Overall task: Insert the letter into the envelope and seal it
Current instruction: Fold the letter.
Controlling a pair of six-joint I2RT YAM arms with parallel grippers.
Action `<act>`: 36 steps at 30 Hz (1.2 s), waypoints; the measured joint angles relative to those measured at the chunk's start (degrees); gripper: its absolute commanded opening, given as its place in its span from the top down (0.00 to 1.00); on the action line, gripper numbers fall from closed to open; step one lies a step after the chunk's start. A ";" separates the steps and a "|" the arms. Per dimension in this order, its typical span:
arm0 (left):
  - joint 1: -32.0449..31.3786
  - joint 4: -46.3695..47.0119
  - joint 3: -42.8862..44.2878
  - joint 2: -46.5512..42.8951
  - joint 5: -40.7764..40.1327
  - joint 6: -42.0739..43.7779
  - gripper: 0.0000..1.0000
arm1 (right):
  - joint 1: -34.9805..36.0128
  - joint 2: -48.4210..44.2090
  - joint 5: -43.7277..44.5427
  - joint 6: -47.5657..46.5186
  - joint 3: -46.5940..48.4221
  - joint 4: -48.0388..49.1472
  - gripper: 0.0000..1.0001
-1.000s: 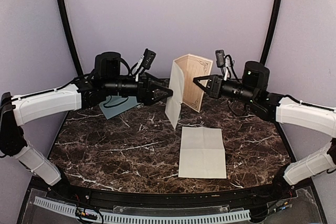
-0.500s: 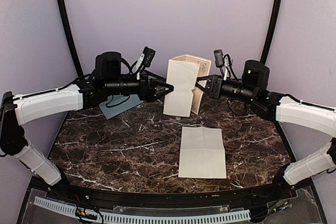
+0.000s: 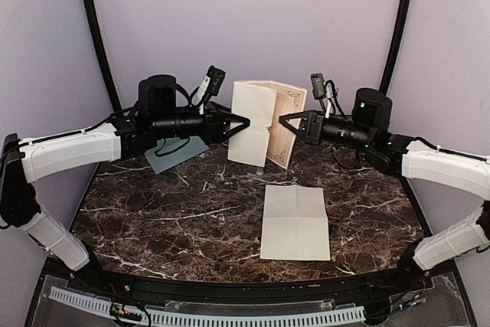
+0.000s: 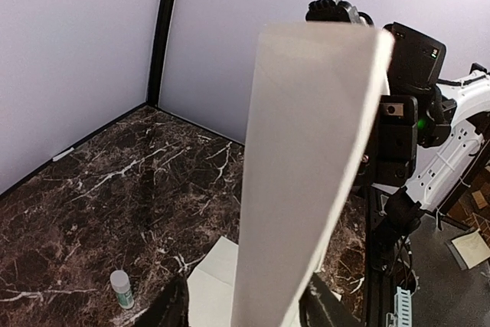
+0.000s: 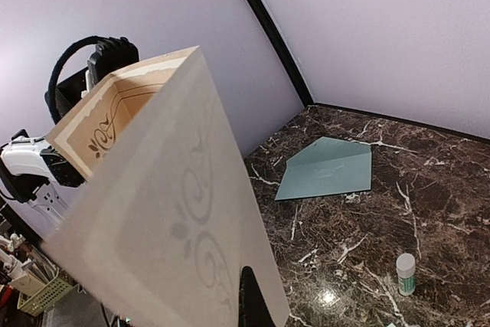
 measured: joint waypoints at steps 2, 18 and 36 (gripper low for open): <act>0.00 -0.04 0.00 0.00 -0.37 -0.09 0.66 | 0.00 0.00 0.02 -0.04 0.00 -0.02 1.00; 0.00 0.15 0.00 0.00 0.35 -1.16 1.00 | 0.00 0.00 0.70 -0.59 0.00 -1.77 0.97; 0.00 -17.66 6.43 2.89 5.53 8.90 1.00 | -6.47 -7.48 3.50 -7.45 1.79 -12.57 0.08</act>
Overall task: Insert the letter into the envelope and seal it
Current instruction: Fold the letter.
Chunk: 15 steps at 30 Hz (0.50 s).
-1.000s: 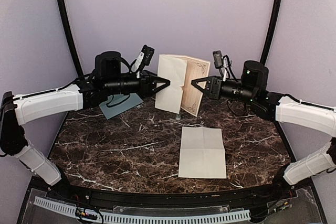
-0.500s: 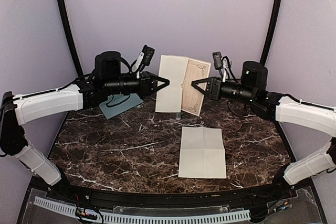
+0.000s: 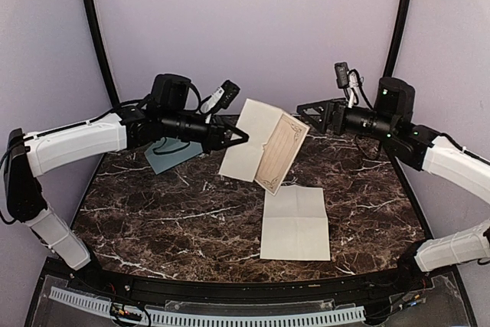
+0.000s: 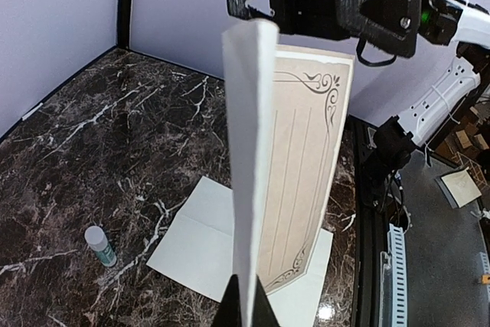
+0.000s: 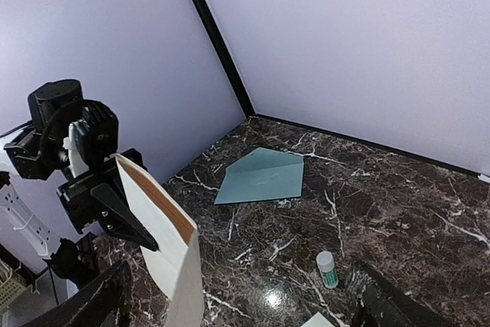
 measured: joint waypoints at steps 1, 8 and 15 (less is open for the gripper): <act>0.00 -1.40 0.81 0.90 0.57 1.09 1.00 | -0.24 -0.02 -0.85 -1.40 1.64 -1.95 0.08; -0.83 -7.15 0.76 3.39 5.60 4.66 1.00 | 0.15 3.43 -9.90 -7.37 11.98 -10.23 0.10; -2.14 -7.67 -1.31 3.39 10.69 5.01 1.00 | 4.20 10.40 -18.93 -10.38 14.99 -16.41 0.16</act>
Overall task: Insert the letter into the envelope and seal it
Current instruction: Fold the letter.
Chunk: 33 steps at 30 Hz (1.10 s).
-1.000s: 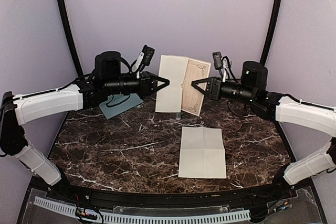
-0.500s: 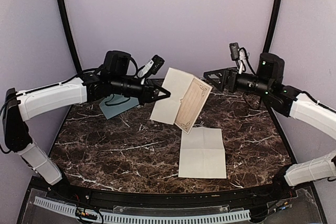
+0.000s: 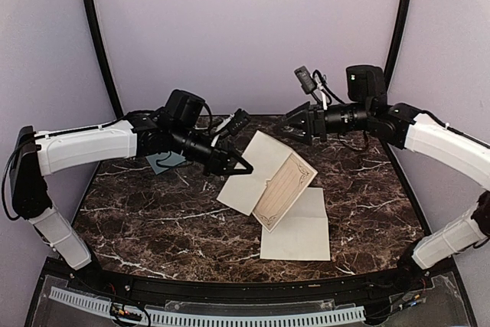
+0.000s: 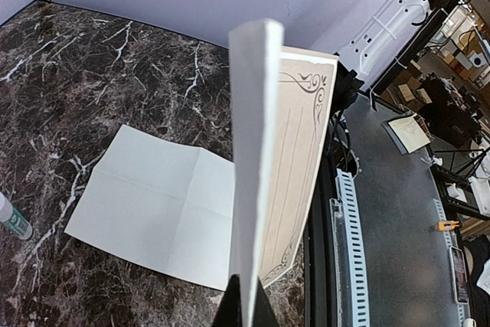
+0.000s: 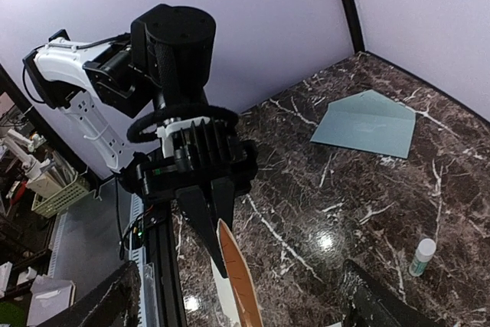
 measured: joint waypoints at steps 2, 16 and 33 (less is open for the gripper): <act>-0.26 0.09 -0.24 0.00 0.98 -0.09 1.00 | 0.52 1.55 -2.32 0.02 0.00 -0.74 0.18; -1.36 0.68 -0.50 0.00 2.99 -1.07 1.00 | 3.23 5.88 -6.97 -0.87 0.00 -3.10 0.88; -1.75 5.99 -0.52 -0.37 4.52 -6.21 0.43 | 3.54 6.38 -8.72 -1.81 0.00 -4.04 1.00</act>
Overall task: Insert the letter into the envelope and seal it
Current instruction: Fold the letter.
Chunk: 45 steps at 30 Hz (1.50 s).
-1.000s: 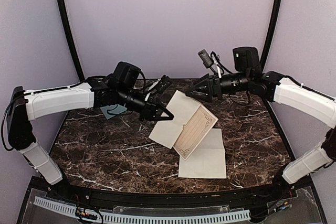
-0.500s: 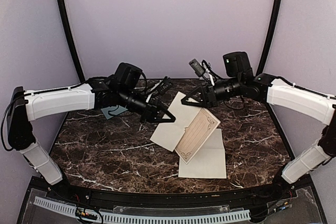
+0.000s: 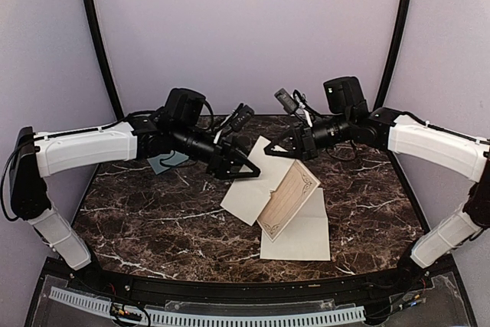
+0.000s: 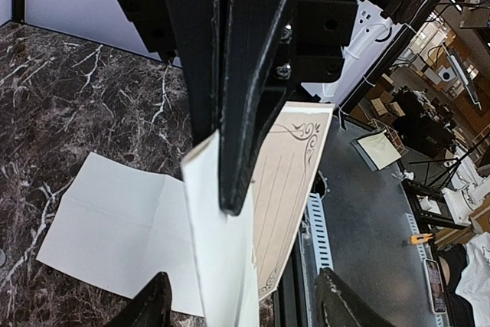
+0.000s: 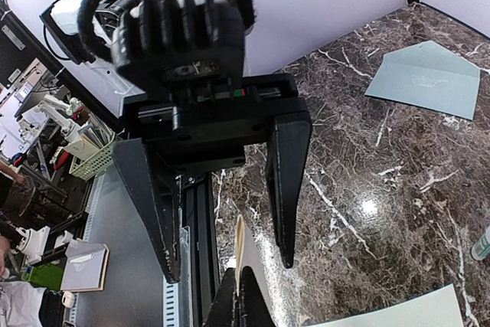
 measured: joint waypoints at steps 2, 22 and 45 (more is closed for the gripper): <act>0.28 1.07 0.00 -0.09 -0.22 -0.83 0.49 | 0.00 0.00 -0.31 -0.09 0.00 -0.02 1.00; 1.81 7.32 -0.11 -0.09 3.58 -4.72 0.55 | 0.28 -3.41 4.33 1.81 -3.02 3.69 1.00; 1.88 -3.72 -2.01 -2.23 -2.86 3.63 0.77 | -5.03 -8.70 8.33 3.85 -4.96 8.59 1.00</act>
